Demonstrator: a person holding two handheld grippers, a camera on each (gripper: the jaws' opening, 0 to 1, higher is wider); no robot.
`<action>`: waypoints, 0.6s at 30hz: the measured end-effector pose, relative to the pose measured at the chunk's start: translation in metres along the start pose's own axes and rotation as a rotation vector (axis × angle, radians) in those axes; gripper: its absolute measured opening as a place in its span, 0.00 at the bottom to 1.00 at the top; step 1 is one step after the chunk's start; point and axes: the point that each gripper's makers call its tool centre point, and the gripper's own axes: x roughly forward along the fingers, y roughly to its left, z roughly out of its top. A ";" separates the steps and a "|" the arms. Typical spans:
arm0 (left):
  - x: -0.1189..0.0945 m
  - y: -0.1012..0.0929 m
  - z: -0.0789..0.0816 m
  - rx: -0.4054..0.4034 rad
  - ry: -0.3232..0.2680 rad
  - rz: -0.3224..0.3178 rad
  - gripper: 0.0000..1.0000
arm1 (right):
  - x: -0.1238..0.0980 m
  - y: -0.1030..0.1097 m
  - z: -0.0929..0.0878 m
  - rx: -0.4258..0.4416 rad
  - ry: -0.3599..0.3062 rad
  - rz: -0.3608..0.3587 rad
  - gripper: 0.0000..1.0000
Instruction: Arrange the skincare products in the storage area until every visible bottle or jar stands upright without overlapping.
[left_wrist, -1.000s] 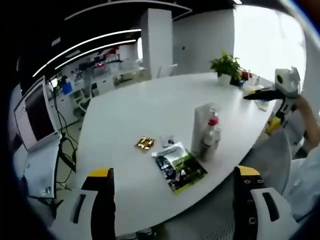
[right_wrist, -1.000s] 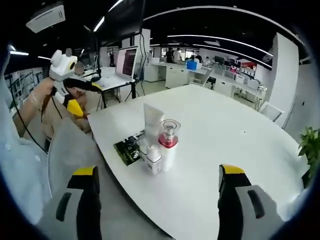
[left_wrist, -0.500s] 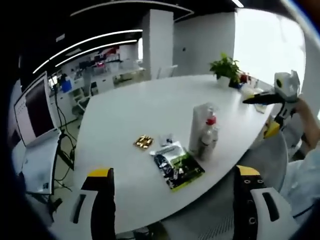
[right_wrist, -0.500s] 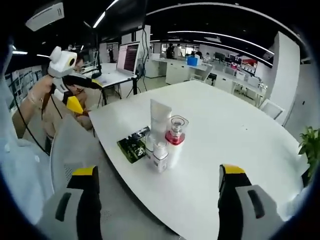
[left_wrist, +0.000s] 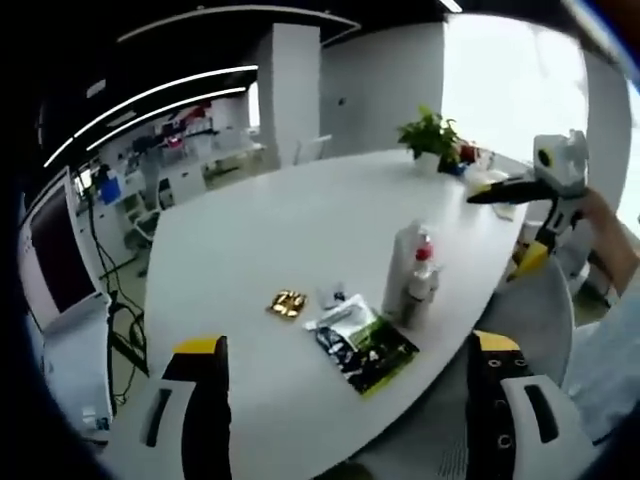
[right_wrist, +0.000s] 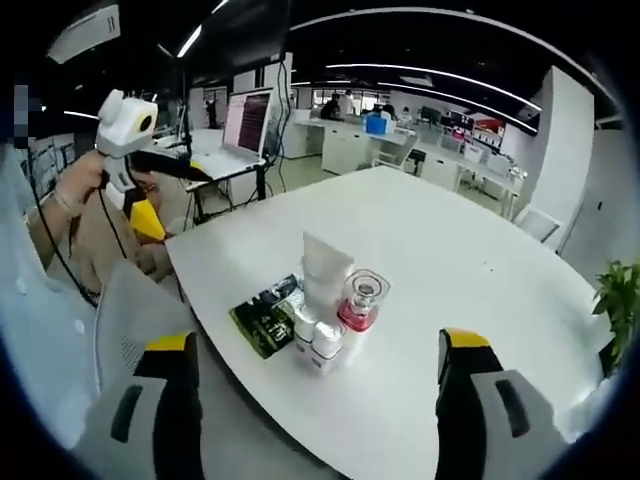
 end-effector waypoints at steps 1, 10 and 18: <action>-0.001 0.002 0.001 0.007 -0.004 -0.002 0.97 | 0.000 0.001 0.002 -0.007 0.002 -0.015 1.00; 0.008 0.015 -0.013 0.023 0.001 -0.047 0.96 | 0.003 0.014 0.004 -0.017 0.017 -0.059 1.00; 0.026 0.022 -0.025 0.035 0.045 -0.093 0.96 | -0.002 0.018 -0.001 0.034 0.003 -0.117 1.00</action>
